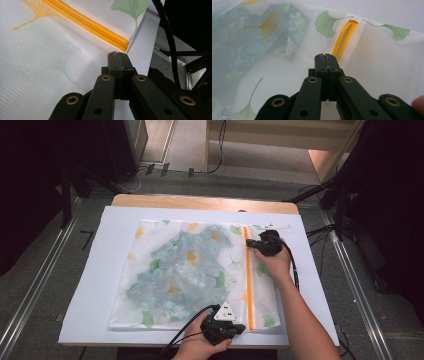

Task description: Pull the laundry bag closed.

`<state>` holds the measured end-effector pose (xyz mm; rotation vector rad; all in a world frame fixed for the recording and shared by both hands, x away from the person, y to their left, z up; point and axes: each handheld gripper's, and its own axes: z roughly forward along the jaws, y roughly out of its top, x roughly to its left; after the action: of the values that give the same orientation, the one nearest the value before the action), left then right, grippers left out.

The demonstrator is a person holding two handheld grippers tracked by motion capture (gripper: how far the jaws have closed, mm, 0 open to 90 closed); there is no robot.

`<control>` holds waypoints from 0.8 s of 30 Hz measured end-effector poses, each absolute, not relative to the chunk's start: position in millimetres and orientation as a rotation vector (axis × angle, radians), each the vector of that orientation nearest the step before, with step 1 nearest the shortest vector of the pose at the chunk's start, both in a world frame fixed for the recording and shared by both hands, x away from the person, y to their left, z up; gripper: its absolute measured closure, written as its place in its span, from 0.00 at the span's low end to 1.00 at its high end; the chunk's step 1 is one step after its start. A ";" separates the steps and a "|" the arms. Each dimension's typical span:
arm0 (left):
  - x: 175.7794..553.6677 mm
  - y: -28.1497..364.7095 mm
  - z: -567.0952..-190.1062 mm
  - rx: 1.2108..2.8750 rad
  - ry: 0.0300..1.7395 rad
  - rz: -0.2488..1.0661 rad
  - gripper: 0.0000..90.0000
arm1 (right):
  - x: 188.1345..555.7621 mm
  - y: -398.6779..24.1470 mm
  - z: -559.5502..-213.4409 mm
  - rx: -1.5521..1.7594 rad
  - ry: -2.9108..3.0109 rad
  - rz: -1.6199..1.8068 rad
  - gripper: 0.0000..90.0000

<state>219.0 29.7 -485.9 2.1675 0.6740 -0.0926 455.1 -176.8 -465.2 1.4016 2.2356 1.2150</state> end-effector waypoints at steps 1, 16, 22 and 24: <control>219.0 29.7 -485.9 2.167 0.674 -0.093 1.00 | 456.9 -177.0 -465.9 1.406 2.242 1.212 1.00; 219.1 29.9 -486.1 2.166 0.679 -0.096 1.00 | 479.7 -173.5 -465.2 1.437 2.226 1.201 1.00; 219.6 30.0 -486.2 2.163 0.679 -0.102 1.00 | 488.7 -173.7 -466.1 1.466 2.214 1.204 1.00; 219.5 30.1 -486.2 2.163 0.681 -0.104 1.00 | 492.0 -173.2 -467.0 1.468 2.215 1.200 1.00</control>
<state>219.5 30.1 -486.2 2.1625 0.6812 -0.1037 492.0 -173.2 -467.0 1.4679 2.2155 1.2003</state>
